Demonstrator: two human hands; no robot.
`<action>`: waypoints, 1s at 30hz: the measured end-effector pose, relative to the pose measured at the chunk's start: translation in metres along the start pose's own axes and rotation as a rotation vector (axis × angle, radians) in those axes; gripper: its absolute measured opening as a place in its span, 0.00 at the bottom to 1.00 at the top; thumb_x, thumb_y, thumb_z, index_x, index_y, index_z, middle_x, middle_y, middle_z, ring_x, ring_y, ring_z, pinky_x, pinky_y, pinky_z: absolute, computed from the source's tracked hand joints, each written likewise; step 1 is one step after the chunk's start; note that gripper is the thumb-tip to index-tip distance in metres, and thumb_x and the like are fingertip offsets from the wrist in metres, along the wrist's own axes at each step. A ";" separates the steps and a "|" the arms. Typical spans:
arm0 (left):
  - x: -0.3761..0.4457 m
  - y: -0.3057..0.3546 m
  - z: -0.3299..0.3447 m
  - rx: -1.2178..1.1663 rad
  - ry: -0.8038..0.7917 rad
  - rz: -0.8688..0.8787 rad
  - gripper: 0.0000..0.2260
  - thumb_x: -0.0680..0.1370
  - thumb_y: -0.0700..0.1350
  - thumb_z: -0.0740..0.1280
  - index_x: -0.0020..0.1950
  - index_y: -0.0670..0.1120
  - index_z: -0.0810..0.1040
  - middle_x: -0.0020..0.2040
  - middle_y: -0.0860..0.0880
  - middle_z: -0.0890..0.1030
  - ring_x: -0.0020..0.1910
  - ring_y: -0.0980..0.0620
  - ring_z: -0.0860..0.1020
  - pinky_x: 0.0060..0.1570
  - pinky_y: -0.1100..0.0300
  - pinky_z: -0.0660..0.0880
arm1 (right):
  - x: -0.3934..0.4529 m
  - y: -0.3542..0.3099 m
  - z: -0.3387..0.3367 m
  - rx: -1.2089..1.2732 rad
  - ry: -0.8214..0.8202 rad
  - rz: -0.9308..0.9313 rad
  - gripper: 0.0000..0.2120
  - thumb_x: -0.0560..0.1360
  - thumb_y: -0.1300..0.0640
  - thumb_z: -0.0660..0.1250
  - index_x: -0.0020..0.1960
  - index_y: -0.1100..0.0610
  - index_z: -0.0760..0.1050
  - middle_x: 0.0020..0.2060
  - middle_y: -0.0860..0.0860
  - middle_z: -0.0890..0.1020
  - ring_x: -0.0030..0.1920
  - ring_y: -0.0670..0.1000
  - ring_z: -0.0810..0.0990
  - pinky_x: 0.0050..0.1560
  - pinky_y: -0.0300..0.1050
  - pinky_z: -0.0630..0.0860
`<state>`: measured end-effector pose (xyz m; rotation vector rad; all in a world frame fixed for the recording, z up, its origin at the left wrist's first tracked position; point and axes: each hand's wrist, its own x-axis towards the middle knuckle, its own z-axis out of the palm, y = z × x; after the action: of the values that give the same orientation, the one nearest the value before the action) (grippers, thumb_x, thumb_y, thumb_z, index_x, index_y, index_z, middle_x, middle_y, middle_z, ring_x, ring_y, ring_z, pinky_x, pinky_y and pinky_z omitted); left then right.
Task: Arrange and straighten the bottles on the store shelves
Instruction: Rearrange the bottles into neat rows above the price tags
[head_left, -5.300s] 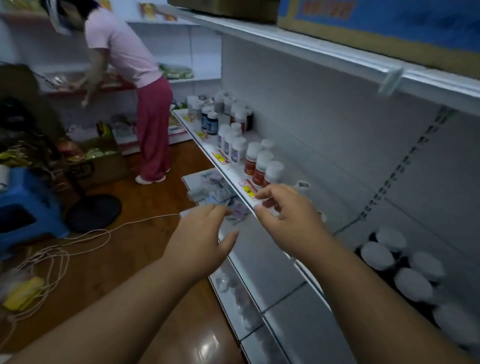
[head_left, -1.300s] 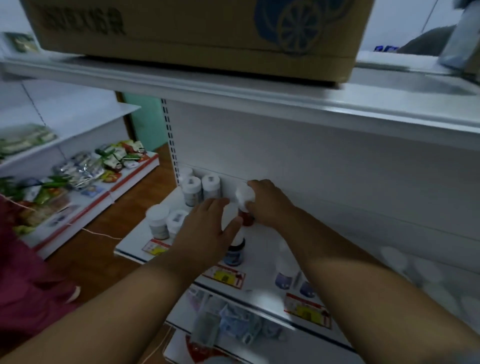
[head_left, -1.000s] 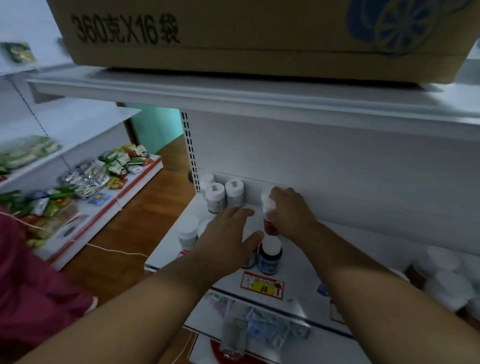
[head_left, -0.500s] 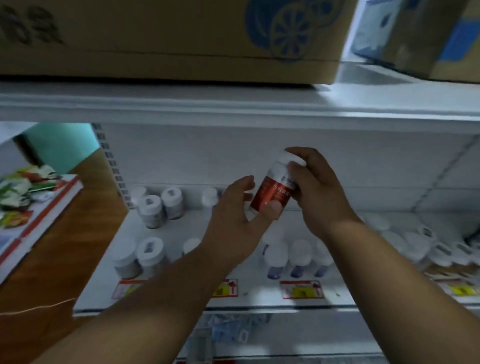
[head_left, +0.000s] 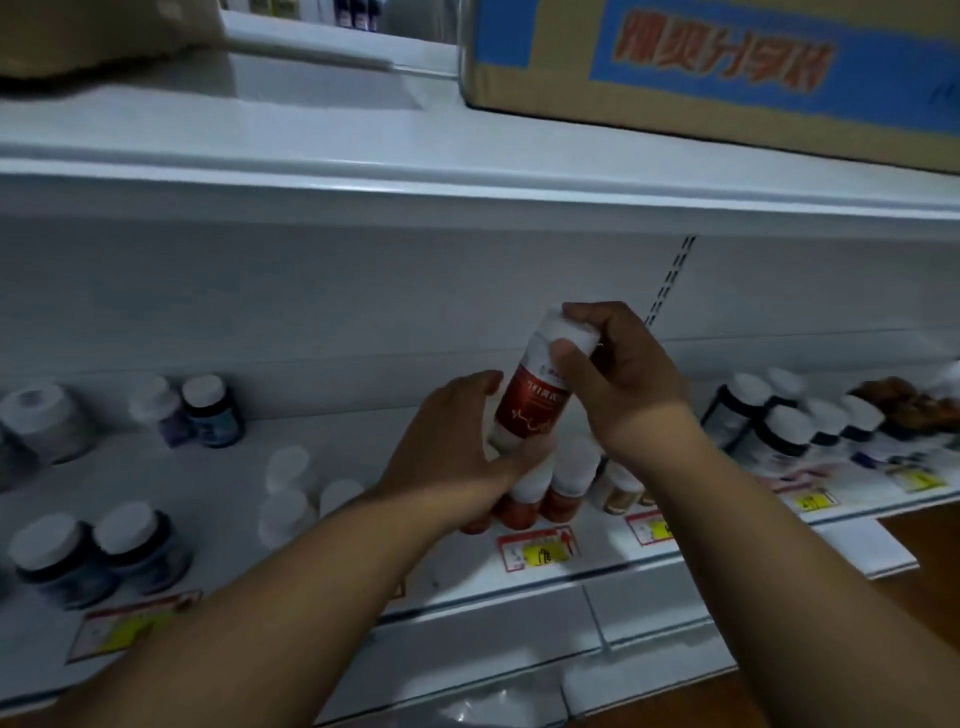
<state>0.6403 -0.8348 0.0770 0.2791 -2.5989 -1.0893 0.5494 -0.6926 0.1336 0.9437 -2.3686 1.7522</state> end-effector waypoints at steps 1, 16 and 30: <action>0.007 -0.001 0.010 0.106 -0.005 0.024 0.37 0.67 0.76 0.60 0.70 0.56 0.67 0.67 0.56 0.73 0.65 0.54 0.71 0.64 0.51 0.71 | 0.008 0.008 -0.008 -0.035 -0.029 -0.009 0.10 0.76 0.52 0.68 0.56 0.43 0.72 0.47 0.36 0.79 0.46 0.35 0.79 0.44 0.28 0.74; 0.023 -0.011 0.070 0.743 -0.118 -0.048 0.46 0.71 0.76 0.47 0.79 0.46 0.48 0.79 0.46 0.54 0.78 0.45 0.47 0.76 0.47 0.45 | 0.034 0.088 -0.015 -0.198 -0.144 -0.068 0.23 0.74 0.61 0.65 0.67 0.53 0.65 0.57 0.49 0.68 0.45 0.34 0.70 0.37 0.27 0.66; 0.033 -0.021 0.056 0.701 -0.217 0.043 0.53 0.64 0.78 0.51 0.79 0.46 0.49 0.79 0.47 0.55 0.77 0.47 0.52 0.74 0.51 0.46 | 0.019 0.128 0.013 -0.497 -0.527 0.059 0.16 0.80 0.52 0.58 0.65 0.58 0.69 0.56 0.57 0.73 0.54 0.56 0.74 0.45 0.41 0.64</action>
<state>0.5908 -0.8220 0.0313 0.2617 -3.0817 -0.1587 0.4745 -0.6900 0.0273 1.3712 -2.9508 0.9011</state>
